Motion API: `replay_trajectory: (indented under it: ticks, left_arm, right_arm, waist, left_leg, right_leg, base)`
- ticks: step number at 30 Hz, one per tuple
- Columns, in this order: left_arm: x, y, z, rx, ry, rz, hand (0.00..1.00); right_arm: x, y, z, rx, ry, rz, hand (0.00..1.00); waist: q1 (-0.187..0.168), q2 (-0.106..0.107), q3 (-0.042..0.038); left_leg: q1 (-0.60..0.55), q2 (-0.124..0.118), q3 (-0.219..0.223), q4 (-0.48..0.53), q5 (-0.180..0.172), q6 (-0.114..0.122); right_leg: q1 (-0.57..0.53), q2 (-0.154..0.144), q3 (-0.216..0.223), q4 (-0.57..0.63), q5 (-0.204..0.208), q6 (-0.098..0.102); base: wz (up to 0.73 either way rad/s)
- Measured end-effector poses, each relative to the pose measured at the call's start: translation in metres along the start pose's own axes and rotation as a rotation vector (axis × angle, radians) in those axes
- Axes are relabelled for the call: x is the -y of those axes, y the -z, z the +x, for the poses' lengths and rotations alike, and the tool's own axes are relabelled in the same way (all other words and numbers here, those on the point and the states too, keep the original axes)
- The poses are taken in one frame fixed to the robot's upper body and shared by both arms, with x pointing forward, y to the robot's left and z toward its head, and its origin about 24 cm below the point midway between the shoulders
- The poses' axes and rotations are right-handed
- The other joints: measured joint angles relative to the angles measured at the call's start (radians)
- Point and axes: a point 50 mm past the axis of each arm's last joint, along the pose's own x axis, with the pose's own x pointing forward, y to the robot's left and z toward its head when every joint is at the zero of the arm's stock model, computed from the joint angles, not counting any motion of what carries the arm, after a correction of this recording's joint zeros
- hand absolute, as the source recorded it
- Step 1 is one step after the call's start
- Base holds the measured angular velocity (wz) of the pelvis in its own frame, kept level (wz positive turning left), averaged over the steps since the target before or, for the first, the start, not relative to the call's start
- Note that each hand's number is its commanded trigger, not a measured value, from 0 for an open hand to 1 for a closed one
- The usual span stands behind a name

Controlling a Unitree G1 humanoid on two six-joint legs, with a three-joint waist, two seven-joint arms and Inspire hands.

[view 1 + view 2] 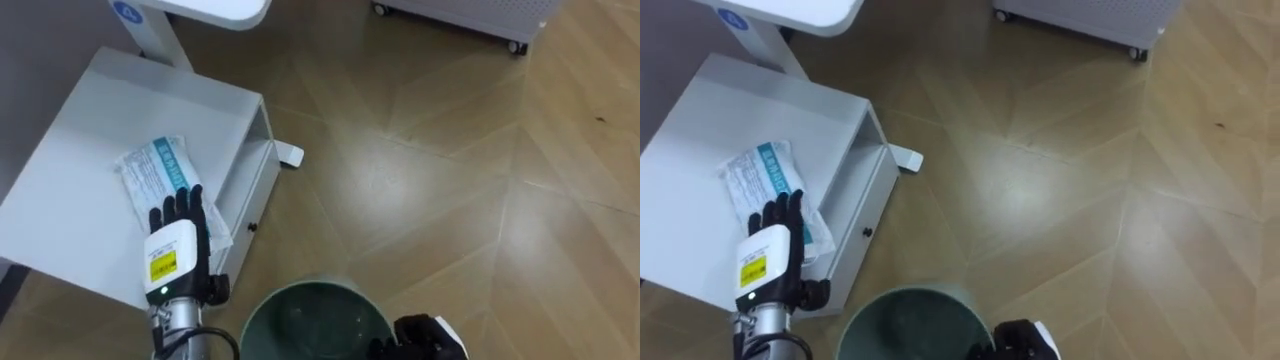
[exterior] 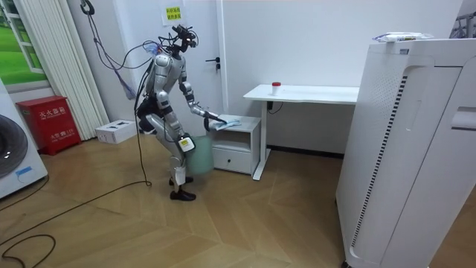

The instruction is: Pick garbage

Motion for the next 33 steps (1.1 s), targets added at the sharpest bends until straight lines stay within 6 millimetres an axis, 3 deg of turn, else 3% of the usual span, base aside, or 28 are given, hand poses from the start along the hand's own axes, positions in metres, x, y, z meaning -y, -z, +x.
replay_trajectory:
  ticks: [2,12,26,33]
  left_arm:
    - [0.001,0.002,0.0,-0.007,0.019,0.023,1.0]
    - [-0.021,0.004,0.019,0.043,-0.072,0.148,1.0]
    - [-0.02,0.008,0.019,0.066,-0.012,0.238,1.0]
    - [-0.013,0.011,0.014,0.055,0.033,0.229,1.0]
  right_arm:
    - [0.006,-0.003,0.001,0.005,0.019,-0.004,1.0]
    - [0.012,-0.007,0.002,0.008,0.018,0.004,1.0]
    - [0.013,-0.021,0.007,0.019,0.014,-0.001,1.0]
    - [0.014,-0.02,0.008,0.007,0.051,0.01,1.0]
  waist:
    - [-0.002,0.001,0.0005]
    - [-0.002,0.002,0.0004]
    - [-0.008,-0.003,0.0005]
    - [-0.008,-0.016,0.0082]
  left_leg:
    - [-0.016,0.001,0.001,0.012,0.0,0.0]
    - [-0.023,0.001,0.011,0.013,0.002,0.0]
    - [-0.014,0.001,0.026,0.003,0.001,0.0]
    - [-0.014,0.009,0.026,0.003,0.0,-0.001]
  right_leg:
    - [-0.017,-0.002,0.0,0.013,0.0,-0.001]
    - [-0.027,-0.004,0.006,0.014,0.0,-0.01]
    - [-0.029,-0.01,0.004,0.009,-0.006,-0.012]
    - [-0.024,-0.001,0.002,-0.003,-0.005,-0.014]
  base:
    - [-0.02]
    - [0.0]
    - [0.0]
    - [-0.01]
